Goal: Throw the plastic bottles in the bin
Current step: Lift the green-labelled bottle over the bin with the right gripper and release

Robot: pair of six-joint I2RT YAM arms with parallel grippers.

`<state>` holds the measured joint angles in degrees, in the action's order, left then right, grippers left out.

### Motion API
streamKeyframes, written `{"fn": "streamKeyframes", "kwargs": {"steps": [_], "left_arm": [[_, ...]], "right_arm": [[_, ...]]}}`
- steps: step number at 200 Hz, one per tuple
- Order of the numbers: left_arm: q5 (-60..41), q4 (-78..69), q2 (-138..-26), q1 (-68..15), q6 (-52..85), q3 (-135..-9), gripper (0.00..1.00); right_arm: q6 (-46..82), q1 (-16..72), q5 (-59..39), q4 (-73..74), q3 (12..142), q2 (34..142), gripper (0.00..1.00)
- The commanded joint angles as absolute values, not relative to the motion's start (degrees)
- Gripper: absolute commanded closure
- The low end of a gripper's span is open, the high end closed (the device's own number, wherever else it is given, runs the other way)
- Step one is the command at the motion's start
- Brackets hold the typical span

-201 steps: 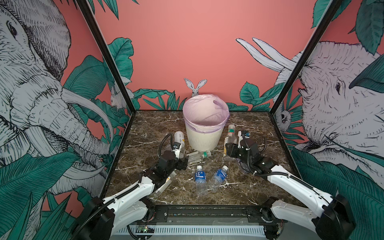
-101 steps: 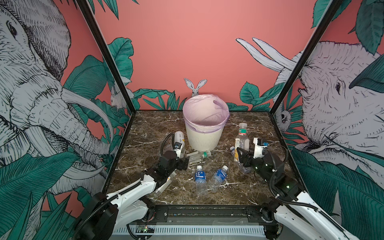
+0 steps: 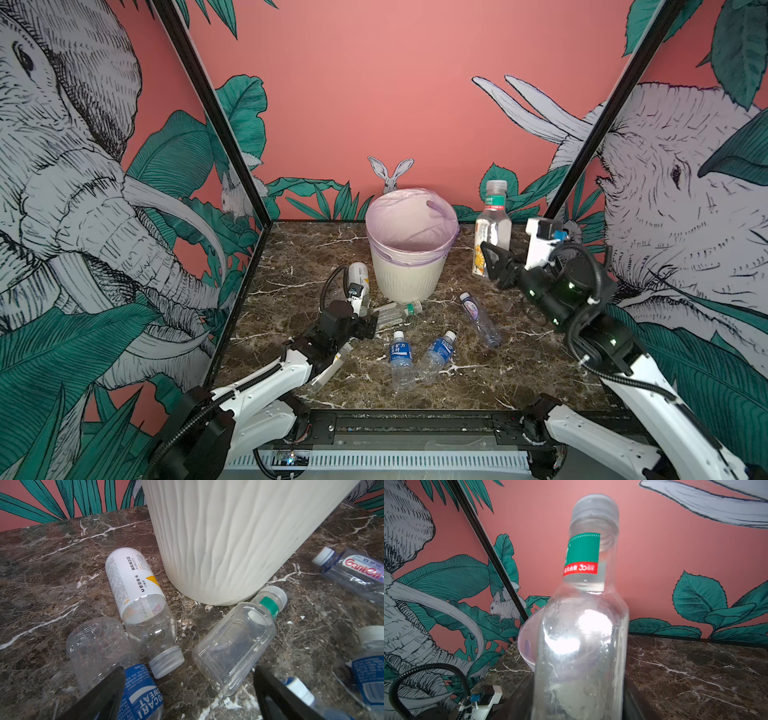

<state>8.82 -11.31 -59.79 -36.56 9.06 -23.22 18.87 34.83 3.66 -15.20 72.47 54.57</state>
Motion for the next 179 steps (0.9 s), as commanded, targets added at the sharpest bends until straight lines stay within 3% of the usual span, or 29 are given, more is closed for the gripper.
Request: {"fn": "streamKeyframes", "kwargs": {"steps": [1,12,19,33,36,59,179], "left_arm": [[8.99,-11.94,-58.27,-36.35,9.36,-24.32,0.03],[9.07,-11.93,-58.44,-36.34,9.40,-24.40,0.03],[9.13,-12.04,-58.69,-36.32,9.36,-24.49,0.03],[9.06,-11.89,-59.21,-36.30,9.32,-24.70,0.03],[8.99,-11.87,-59.38,-36.30,9.24,-24.81,0.03],[9.42,-10.88,-58.74,-36.28,9.16,-24.98,0.03],[10.03,-10.72,-56.76,-36.29,9.23,-24.26,0.03]], "right_arm": [[16.38,34.83,-1.53,-15.18,88.07,66.89,0.44],[16.01,34.81,-2.36,-16.57,96.50,74.57,0.44],[16.34,34.64,-3.21,-17.57,101.39,78.98,0.37],[17.47,34.63,-4.31,-20.60,112.85,89.29,0.03],[17.47,34.63,-4.37,-21.36,114.74,90.56,0.01],[16.54,33.96,1.86,-22.81,119.88,95.24,0.01],[13.19,32.57,8.58,-15.97,94.49,76.27,0.01]]}}
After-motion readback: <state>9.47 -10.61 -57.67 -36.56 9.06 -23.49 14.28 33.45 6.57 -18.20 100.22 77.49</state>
